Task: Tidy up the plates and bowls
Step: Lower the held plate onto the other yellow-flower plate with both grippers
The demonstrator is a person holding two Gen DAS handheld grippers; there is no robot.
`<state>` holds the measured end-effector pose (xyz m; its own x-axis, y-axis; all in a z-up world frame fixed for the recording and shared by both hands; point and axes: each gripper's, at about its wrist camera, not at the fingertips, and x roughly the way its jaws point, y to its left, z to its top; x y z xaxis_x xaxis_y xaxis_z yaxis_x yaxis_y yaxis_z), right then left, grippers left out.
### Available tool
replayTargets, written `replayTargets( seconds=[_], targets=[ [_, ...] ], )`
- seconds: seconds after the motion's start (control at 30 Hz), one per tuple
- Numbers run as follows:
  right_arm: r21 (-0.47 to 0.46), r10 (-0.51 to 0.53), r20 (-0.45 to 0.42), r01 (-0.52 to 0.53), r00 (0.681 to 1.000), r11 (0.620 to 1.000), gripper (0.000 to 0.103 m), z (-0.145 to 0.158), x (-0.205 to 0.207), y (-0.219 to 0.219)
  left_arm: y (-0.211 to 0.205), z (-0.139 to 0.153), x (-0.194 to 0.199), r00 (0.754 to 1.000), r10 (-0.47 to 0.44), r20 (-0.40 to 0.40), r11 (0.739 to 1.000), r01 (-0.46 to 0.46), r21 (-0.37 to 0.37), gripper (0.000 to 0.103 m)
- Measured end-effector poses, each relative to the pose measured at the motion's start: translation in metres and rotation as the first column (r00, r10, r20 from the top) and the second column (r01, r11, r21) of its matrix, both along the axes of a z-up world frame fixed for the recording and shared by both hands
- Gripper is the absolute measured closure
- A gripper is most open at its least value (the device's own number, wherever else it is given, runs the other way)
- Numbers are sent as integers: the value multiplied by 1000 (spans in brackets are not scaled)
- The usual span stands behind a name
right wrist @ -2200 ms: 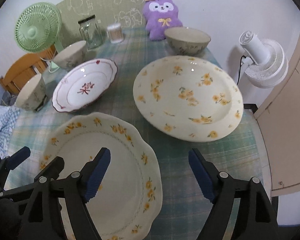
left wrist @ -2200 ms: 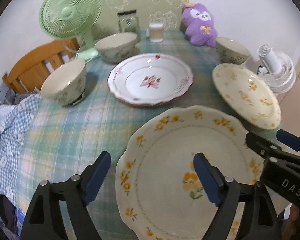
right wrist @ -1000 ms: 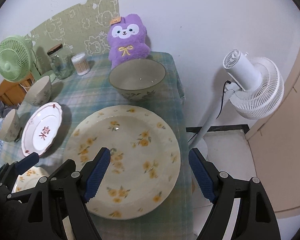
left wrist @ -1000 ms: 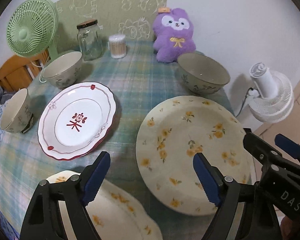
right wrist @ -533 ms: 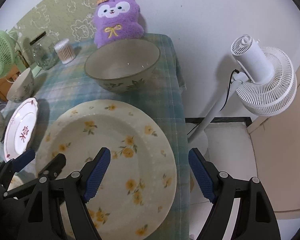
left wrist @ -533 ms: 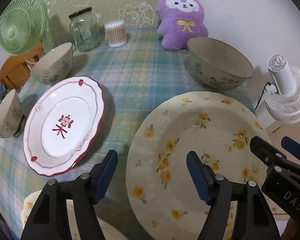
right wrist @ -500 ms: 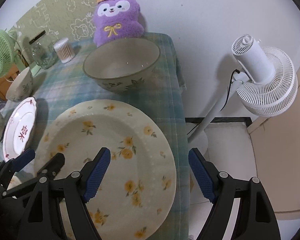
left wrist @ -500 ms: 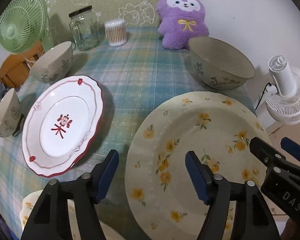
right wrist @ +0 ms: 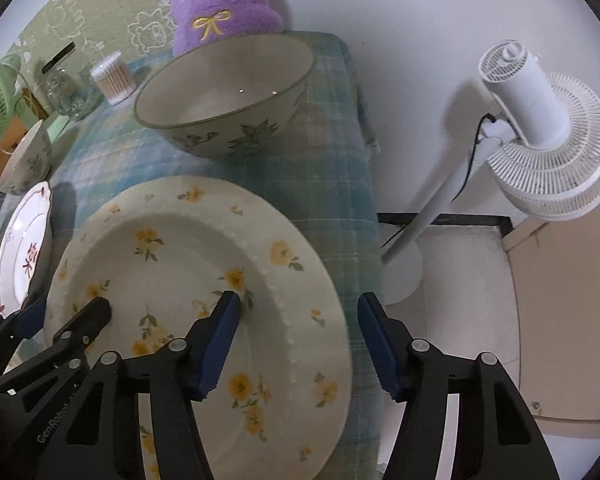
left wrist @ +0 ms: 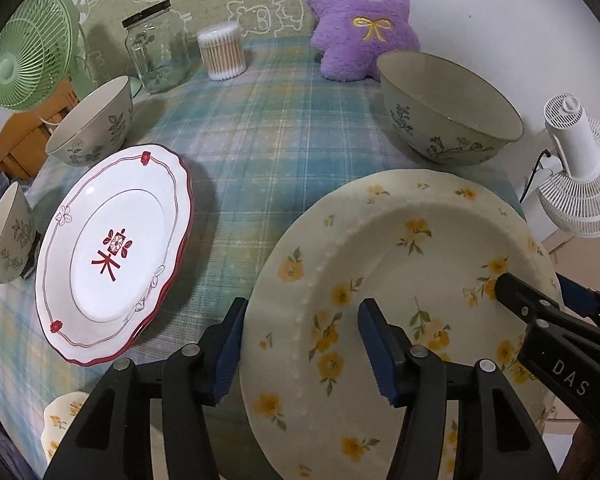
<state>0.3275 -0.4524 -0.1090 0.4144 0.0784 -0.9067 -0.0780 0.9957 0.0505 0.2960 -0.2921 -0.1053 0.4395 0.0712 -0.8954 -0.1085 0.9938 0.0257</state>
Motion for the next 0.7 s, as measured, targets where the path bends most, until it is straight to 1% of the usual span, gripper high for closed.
replayTargets(
  seconds=[0.03,0.07,0.2,0.37,0.47,0.6,0.7],
  targets=[
    [7,11,-1,-11,1000,1000,44,-1,0,2,0,0,1,1000,0,1,1000,0,1,45],
    [6,16,2,-16,1000,1000,44,-1,0,4,0,0,1,1000,1,4,1000,-1,6,45],
    [-21,-19,6,19,1000,1000,45,1,1,6,-6,2,-1,999,11,38,999,-13,53,46],
    [-34,-10,21,11,1000,999,50,8,-3,8,1,7,3,999,28,29,999,-29,24,49],
    [-25,-13,27,14,1000,1000,50,12,-7,9,-1,15,1,998,34,49,998,-37,51,49],
    [-19,-29,30,30,999,999,52,18,-15,8,2,22,-5,998,35,52,999,-37,37,49],
    [-15,-38,39,39,999,999,52,25,-22,9,4,28,-9,998,27,63,999,-29,34,49]
  ],
)
